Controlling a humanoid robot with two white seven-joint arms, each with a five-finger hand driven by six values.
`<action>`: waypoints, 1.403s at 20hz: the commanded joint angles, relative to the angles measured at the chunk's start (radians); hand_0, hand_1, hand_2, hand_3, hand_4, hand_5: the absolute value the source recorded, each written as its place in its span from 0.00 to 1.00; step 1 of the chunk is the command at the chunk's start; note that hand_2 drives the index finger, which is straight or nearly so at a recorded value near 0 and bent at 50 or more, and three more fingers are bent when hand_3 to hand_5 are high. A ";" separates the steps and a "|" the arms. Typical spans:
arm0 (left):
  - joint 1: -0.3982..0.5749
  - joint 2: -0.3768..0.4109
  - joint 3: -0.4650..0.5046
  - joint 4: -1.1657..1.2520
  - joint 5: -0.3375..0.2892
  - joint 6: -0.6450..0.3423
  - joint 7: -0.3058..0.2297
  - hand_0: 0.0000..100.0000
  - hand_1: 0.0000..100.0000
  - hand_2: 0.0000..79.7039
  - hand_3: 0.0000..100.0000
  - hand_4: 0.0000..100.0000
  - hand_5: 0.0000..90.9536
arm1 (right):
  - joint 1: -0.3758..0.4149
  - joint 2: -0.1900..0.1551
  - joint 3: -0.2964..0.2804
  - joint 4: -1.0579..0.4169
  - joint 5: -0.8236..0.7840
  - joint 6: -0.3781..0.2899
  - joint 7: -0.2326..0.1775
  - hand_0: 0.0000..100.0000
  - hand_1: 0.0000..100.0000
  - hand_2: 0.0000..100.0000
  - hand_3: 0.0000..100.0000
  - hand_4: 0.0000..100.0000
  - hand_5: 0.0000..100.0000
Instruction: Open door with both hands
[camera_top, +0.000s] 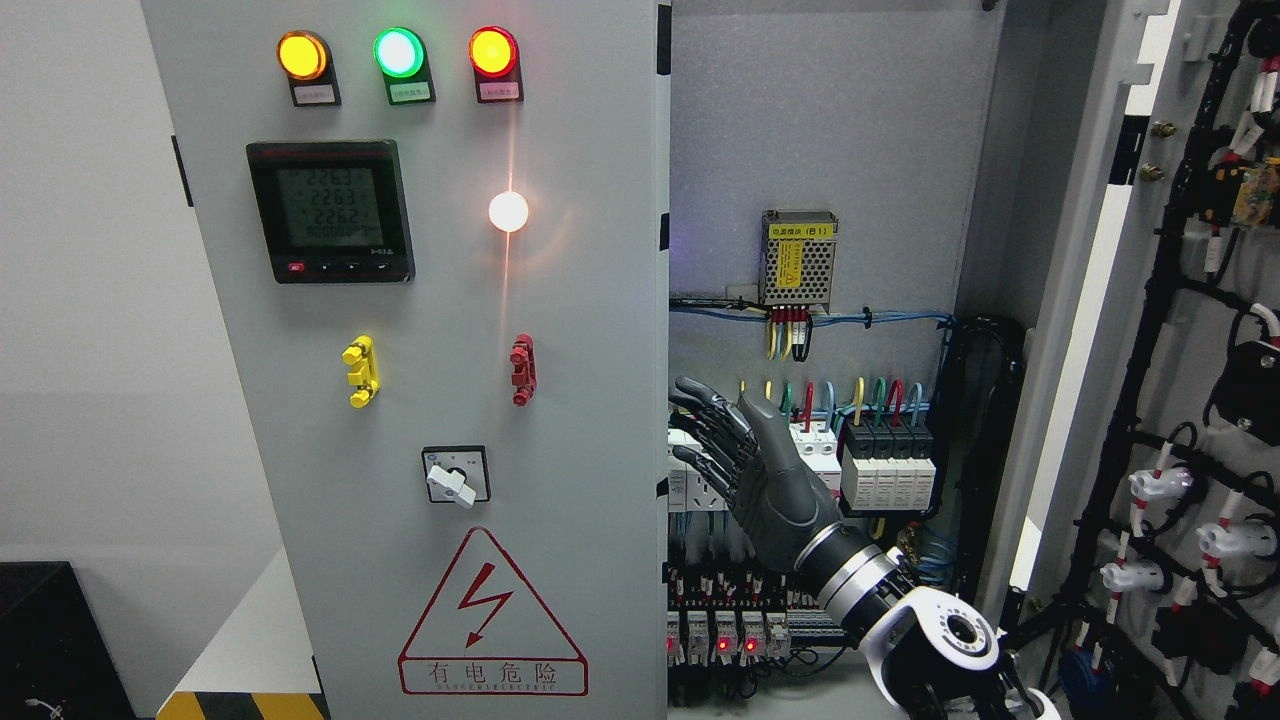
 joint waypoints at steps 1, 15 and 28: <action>0.028 0.000 0.000 0.000 -0.025 -0.001 0.000 0.00 0.00 0.00 0.00 0.00 0.00 | -0.020 -0.034 0.006 0.071 -0.020 0.000 0.021 0.19 0.00 0.00 0.00 0.00 0.00; 0.028 0.000 0.000 0.000 -0.025 -0.001 0.000 0.00 0.00 0.00 0.00 0.00 0.00 | -0.049 -0.037 0.000 0.074 -0.020 0.035 0.148 0.19 0.00 0.00 0.00 0.00 0.00; 0.028 0.000 -0.001 0.000 -0.025 -0.001 0.000 0.00 0.00 0.00 0.00 0.00 0.00 | -0.052 -0.039 -0.004 0.072 -0.020 0.038 0.218 0.19 0.00 0.00 0.00 0.00 0.00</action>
